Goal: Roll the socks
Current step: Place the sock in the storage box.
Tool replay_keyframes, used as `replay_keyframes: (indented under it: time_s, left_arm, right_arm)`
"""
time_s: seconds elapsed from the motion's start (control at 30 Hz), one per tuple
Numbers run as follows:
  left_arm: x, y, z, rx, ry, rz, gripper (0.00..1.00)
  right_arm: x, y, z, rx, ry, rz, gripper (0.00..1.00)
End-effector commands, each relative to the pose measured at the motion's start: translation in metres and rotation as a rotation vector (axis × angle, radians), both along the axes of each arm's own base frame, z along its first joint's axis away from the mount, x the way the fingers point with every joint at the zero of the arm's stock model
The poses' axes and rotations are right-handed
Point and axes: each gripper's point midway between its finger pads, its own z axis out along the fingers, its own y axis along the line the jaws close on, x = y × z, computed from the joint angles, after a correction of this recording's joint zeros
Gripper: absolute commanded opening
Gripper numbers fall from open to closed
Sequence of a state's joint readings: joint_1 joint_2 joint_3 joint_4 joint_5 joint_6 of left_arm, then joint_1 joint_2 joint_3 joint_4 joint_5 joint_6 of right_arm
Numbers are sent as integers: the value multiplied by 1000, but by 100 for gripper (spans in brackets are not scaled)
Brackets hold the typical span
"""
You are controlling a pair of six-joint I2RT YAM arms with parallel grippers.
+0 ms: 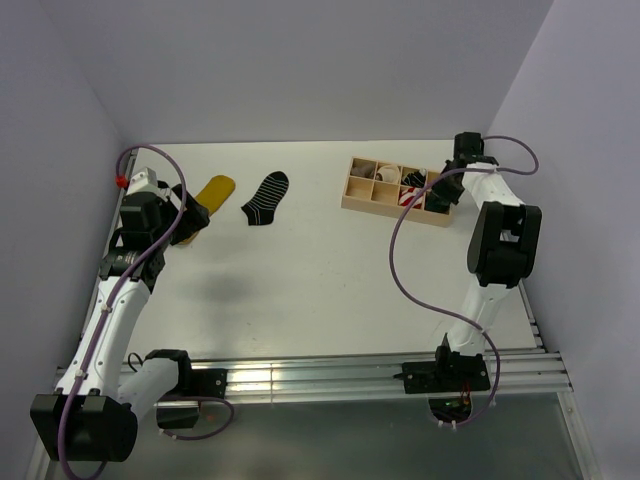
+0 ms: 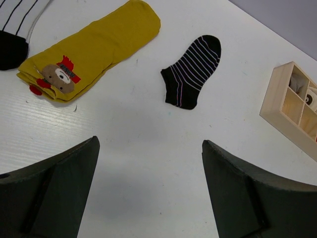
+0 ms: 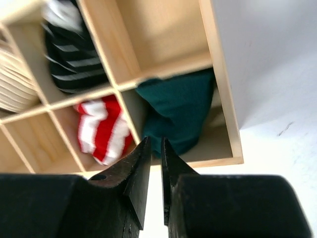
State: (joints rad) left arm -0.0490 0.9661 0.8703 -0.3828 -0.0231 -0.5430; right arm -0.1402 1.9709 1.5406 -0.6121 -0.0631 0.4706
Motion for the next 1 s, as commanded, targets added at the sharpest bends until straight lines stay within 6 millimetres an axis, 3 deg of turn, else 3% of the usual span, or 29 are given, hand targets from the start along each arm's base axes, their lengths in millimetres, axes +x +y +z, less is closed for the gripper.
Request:
replay_keyframes:
  time_s: [0.0,0.2,0.3,0.7,0.97]
  left_arm:
    - [4,-1,5,-5,-27,-8,90]
    - [4,0,4,-5,-24,-6,90]
    - [5,0,4,-5,-24,-5,90]
    - [5,-1,3,-14,-22,-16,89]
    - [5,-1,3,-13,-22,-13,90]
  right_arm:
    - [31,-17,69,-81,-194,-30,21]
    - [49,-27,58,-100,-198,-58,20]
    - [50,-33,39,-97,-165,-76,20]
    - [9,-58,-16,-68,-37,-153,15]
    - [9,-58,-39,-50,31,-134,13]
